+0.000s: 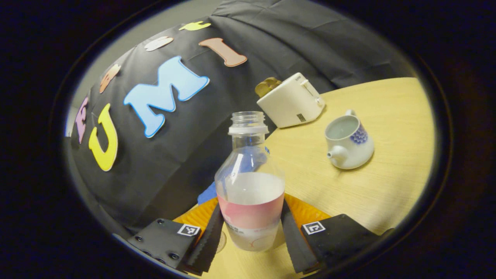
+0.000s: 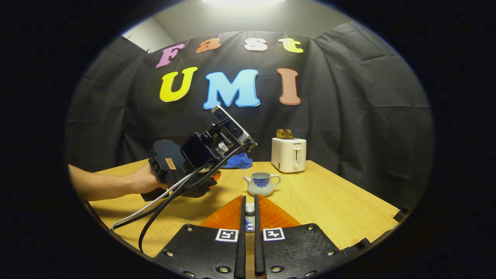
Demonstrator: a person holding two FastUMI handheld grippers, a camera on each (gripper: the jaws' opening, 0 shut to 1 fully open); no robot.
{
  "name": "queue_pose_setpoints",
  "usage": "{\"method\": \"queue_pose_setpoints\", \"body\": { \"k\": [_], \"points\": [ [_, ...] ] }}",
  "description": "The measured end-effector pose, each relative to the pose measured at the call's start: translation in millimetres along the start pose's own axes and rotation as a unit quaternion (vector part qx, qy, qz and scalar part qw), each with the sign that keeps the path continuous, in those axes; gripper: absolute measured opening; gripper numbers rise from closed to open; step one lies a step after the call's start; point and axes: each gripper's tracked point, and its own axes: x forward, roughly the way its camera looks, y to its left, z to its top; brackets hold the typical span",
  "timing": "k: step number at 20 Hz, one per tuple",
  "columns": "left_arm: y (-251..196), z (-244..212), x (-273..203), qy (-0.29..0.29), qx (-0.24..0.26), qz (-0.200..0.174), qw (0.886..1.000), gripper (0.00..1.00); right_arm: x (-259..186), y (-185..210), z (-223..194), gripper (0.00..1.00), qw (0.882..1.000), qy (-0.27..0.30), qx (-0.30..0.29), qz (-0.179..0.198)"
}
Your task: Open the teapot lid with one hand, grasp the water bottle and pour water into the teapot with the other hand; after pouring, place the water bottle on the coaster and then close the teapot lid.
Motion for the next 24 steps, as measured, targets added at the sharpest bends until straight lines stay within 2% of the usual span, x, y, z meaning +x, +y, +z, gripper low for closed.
{"method": "queue_pose_setpoints", "body": {
  "k": [5, 12, 17, 24],
  "points": [
    [-15.6, 6.8, 5.8, 0.009, 0.075, -0.008, 0.997, 0.87, -3.4, -12.3, -6.2, 0.09, 1.0, 0.006, 0.007, -0.009],
    [-22.6, 6.1, 14.7, 0.031, 0.154, -0.008, 0.988, 0.87, -4.6, -20.2, -11.2, 0.09, 1.0, 0.008, 0.013, -0.013],
    [-28.7, 15.7, 23.6, 0.04, 0.236, -0.009, 0.971, 0.87, -3.7, -24.5, -14.1, 0.09, 1.0, 0.011, 0.018, -0.015],
    [-33.1, 25.0, 25.3, 0.04, 0.317, -0.002, 0.948, 0.87, -2.7, -32.8, -17.9, 0.09, 0.999, 0.016, 0.023, -0.02]
  ]
}}
